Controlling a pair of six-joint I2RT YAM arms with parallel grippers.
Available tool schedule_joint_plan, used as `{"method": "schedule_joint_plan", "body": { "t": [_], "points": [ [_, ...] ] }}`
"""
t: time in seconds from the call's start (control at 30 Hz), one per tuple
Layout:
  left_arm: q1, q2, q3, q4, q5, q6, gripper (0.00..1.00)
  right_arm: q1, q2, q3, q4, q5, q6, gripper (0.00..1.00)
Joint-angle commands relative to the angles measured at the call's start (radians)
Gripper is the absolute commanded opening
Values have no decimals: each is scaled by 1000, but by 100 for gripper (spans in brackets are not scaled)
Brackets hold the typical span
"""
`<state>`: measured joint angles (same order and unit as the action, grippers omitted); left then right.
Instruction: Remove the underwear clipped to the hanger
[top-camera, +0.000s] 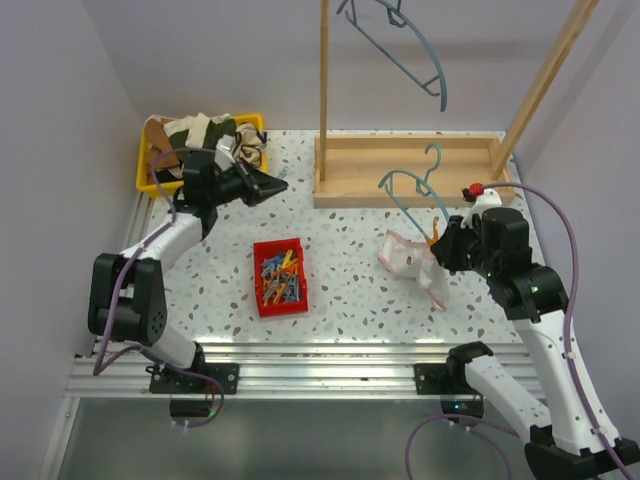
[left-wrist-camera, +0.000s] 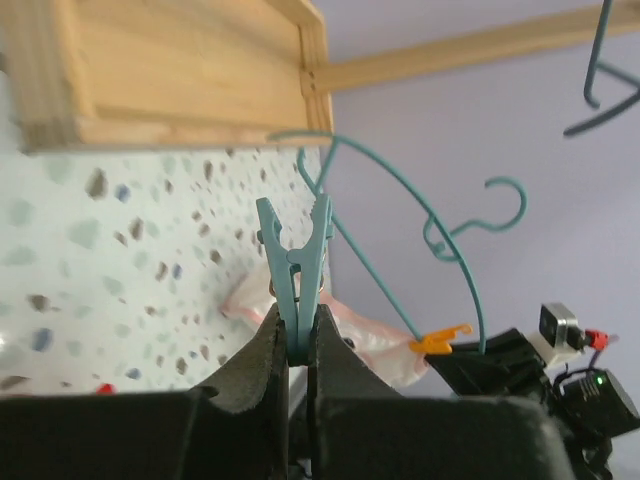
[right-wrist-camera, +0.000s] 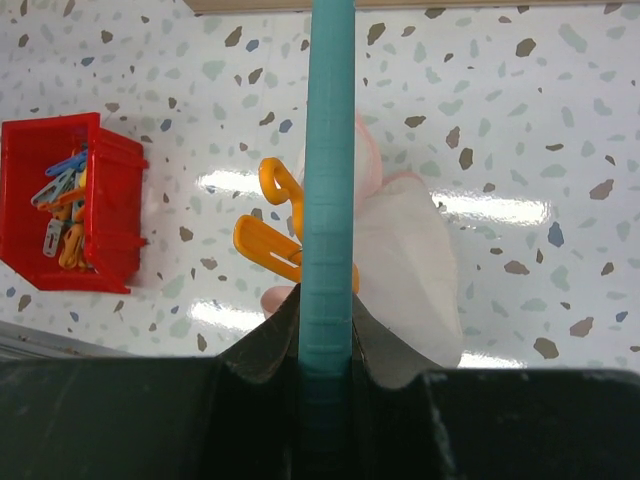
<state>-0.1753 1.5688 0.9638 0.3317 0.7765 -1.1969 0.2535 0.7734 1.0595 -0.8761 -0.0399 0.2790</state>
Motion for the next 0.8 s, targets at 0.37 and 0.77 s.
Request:
{"method": "schedule_joint_plan", "body": {
  "t": [0.37,0.77],
  "points": [
    [174,37,185,-581,144,530,0,3,30,10,49,-6,2,0],
    [70,-30,38,-901,182,853,3,3,87,26,75,-51,0,0]
  ]
}}
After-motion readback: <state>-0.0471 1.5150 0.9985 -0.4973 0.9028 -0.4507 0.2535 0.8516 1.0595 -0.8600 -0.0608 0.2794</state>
